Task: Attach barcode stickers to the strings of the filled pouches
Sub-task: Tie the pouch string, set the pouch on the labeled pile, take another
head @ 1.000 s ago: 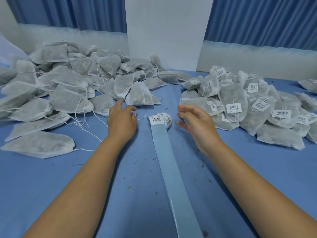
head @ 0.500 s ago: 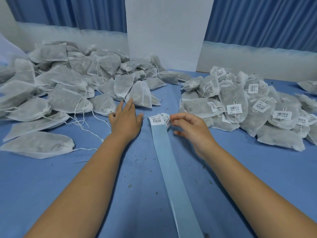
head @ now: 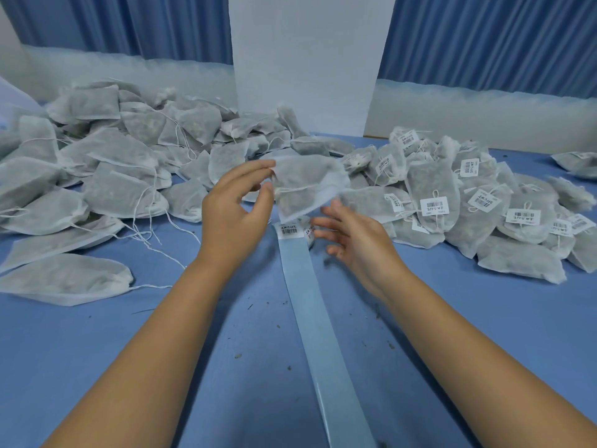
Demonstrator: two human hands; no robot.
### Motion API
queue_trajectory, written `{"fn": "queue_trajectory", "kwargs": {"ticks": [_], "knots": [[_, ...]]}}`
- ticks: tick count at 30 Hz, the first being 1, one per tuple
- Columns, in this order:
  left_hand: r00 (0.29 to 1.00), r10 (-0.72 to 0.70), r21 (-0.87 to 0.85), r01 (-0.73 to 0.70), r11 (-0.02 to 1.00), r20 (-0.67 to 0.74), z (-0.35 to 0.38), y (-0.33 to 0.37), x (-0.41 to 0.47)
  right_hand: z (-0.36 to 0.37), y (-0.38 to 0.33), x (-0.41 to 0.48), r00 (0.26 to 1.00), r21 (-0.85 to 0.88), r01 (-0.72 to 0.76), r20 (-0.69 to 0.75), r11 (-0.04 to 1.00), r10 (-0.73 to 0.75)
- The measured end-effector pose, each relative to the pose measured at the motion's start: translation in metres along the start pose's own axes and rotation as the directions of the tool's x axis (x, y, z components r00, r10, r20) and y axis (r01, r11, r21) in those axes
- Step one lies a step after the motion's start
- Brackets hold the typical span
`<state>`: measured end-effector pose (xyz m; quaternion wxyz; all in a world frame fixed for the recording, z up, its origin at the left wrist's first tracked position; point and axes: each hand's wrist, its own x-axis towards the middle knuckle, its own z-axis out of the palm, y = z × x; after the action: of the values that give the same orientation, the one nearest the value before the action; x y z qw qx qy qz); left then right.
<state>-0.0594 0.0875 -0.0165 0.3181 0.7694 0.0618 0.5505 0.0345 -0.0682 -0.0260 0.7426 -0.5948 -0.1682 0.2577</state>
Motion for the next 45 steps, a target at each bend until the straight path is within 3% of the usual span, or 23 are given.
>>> {"fn": "queue_trajectory", "kwargs": {"ticks": [4, 9, 12, 17, 19, 23, 26, 28, 30, 32, 35, 40, 45], "knots": [[0.995, -0.085, -0.091, 0.09, 0.992, 0.059, -0.003, 0.011, -0.004, -0.002, -0.004, 0.0, 1.0, 0.096, 0.002, -0.022, 0.995, 0.0], [0.939, -0.304, -0.181, 0.331, 0.926, 0.163, -0.004, 0.015, -0.003, -0.006, -0.001, -0.003, 0.996, 0.007, 0.054, -0.067, 0.999, -0.053], [0.877, -0.444, -0.199, 0.475, 0.857, 0.181, -0.009, 0.013, 0.004, 0.0, 0.0, -0.005, 0.998, -0.072, 0.064, -0.011, 0.995, -0.065], [0.71, -0.462, -0.149, 0.615, 0.774, 0.532, -0.019, 0.012, 0.01, 0.01, 0.002, -0.011, 0.981, -0.137, 0.083, 0.185, 0.987, -0.057], [0.67, -0.468, -0.138, 0.644, 0.753, 0.576, -0.02, 0.011, 0.009, 0.013, 0.003, -0.013, 0.973, -0.129, 0.064, 0.227, 0.99, -0.033], [0.714, -0.433, -0.025, 0.533, 0.846, 0.55, -0.022, 0.006, 0.011, 0.012, 0.0, -0.014, 0.985, -0.16, 0.064, 0.167, 0.985, -0.036], [0.753, -0.446, 0.088, 0.465, 0.881, 0.484, -0.023, -0.001, 0.01, 0.009, -0.007, -0.012, 0.996, -0.058, 0.031, 0.088, 0.998, -0.026], [0.776, -0.434, 0.252, 0.355, 0.9, 0.457, -0.022, -0.004, 0.01, 0.007, -0.011, -0.012, 0.995, 0.014, 0.007, 0.097, 1.0, -0.008], [0.783, -0.38, 0.367, 0.21, 0.906, 0.492, -0.021, -0.002, 0.009, 0.007, -0.012, -0.012, 0.992, -0.032, 0.026, 0.128, 0.999, -0.021], [0.769, -0.284, 0.308, 0.12, 0.944, 0.573, -0.02, 0.003, 0.007, 0.007, -0.012, -0.013, 0.987, -0.143, 0.08, 0.147, 0.987, -0.059], [0.748, -0.167, 0.124, 0.114, 0.986, 0.643, -0.015, 0.018, 0.002, 0.007, -0.015, -0.017, 0.971, -0.195, 0.15, 0.216, 0.969, -0.107], [0.745, -0.214, 0.078, 0.213, 0.974, 0.631, -0.012, 0.022, -0.005, 0.002, -0.023, -0.017, 0.971, -0.089, 0.169, 0.186, 0.982, -0.15], [0.74, -0.22, 0.082, 0.219, 0.972, 0.635, -0.018, 0.02, 0.001, -0.005, -0.024, -0.012, 0.981, -0.001, 0.13, 0.142, 0.991, -0.129]]}}
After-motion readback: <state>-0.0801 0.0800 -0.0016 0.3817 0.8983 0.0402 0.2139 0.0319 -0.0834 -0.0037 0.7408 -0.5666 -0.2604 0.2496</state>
